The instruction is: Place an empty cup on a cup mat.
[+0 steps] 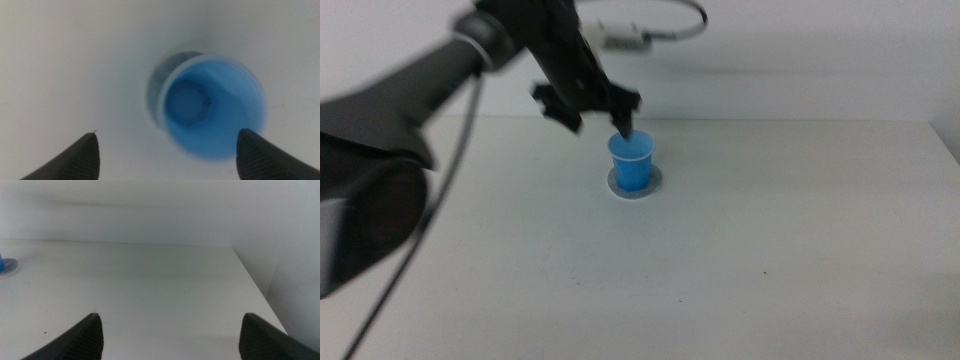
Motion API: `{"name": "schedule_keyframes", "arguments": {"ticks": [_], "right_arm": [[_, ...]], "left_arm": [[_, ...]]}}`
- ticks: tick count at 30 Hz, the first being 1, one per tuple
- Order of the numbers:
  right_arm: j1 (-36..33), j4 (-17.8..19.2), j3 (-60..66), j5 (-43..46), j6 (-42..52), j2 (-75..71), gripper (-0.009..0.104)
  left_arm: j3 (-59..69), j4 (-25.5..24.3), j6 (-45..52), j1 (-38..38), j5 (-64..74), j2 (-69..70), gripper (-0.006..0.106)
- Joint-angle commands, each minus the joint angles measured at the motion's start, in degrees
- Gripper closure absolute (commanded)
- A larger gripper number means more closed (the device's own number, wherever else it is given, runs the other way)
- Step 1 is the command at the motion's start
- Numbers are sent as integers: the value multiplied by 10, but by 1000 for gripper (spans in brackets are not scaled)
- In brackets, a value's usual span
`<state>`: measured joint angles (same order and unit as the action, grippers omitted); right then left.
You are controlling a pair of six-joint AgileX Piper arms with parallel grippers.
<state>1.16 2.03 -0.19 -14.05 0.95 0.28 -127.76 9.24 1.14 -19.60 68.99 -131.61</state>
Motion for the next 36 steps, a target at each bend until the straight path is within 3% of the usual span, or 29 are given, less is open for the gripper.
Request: {"name": "schedule_keyframes", "arguments": {"ticks": [1, 8, 14, 22, 26, 36], "right_arm": [[-1, 2, 2, 4, 2, -3, 2], [-1, 2, 2, 4, 2, -3, 2], [-1, 2, 2, 4, 2, -3, 2], [-1, 2, 2, 4, 2, -3, 2], [-1, 2, 2, 4, 2, -3, 2], [-1, 2, 2, 4, 2, -3, 2]], "left_arm": [[18, -17, 6, 9, 10, 64, 7], [360, -43, -19, 9, -188, 311, 7], [639, -118, -47, 9, -349, 530, 7], [948, -109, -57, 36, -569, 746, 7], [1066, -107, -57, 68, -681, 843, 7], [1219, -123, -55, 164, -658, 1135, 7]]}}
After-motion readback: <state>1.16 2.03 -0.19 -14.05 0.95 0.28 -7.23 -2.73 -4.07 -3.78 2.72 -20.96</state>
